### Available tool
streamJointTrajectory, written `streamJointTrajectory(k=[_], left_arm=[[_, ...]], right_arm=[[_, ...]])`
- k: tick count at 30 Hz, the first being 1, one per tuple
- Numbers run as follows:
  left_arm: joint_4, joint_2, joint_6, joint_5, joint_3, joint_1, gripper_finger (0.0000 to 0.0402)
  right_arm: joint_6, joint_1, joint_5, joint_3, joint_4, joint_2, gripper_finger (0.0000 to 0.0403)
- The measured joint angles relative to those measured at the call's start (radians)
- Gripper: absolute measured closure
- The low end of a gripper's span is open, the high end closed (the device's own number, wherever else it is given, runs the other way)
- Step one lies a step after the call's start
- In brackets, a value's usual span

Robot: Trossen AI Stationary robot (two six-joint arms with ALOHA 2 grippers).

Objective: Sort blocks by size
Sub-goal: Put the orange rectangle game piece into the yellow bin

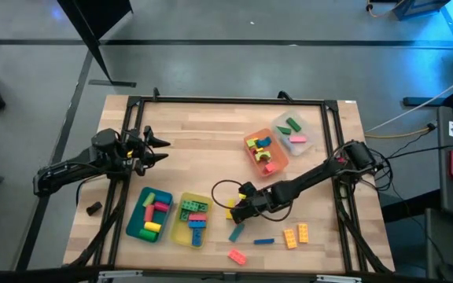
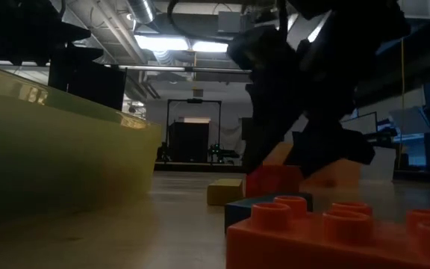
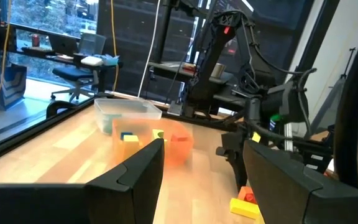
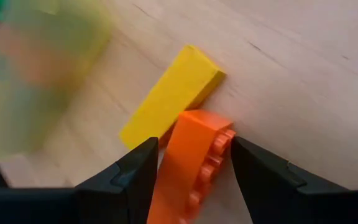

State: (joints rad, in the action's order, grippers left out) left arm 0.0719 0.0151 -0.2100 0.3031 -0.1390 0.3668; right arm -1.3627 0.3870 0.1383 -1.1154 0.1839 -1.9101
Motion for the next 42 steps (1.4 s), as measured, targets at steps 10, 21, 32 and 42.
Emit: streamJointTrajectory(k=[10, 21, 32, 42], left_arm=[[0.0, 0.0, 0.0, 0.0, 0.0, 0.0, 0.0196], [0.0, 0.0, 0.0, 0.0, 0.0, 0.0, 0.0196], [0.0, 0.0, 0.0, 0.0, 0.0, 0.0, 0.0196], [0.0, 0.0, 0.0, 0.0, 0.0, 0.0, 0.0196]], right_arm=[[0.001, 0.0, -0.006, -0.023, 0.046, -0.02, 0.0212], [0.041, -0.003, -0.018, -0.023, 0.053, 0.005, 0.0306], [0.119, -0.044, -0.016, -0.023, -0.031, 0.094, 0.0291], [0.395, -0.063, 0.054, -0.022, -0.451, 0.078, 0.0304]])
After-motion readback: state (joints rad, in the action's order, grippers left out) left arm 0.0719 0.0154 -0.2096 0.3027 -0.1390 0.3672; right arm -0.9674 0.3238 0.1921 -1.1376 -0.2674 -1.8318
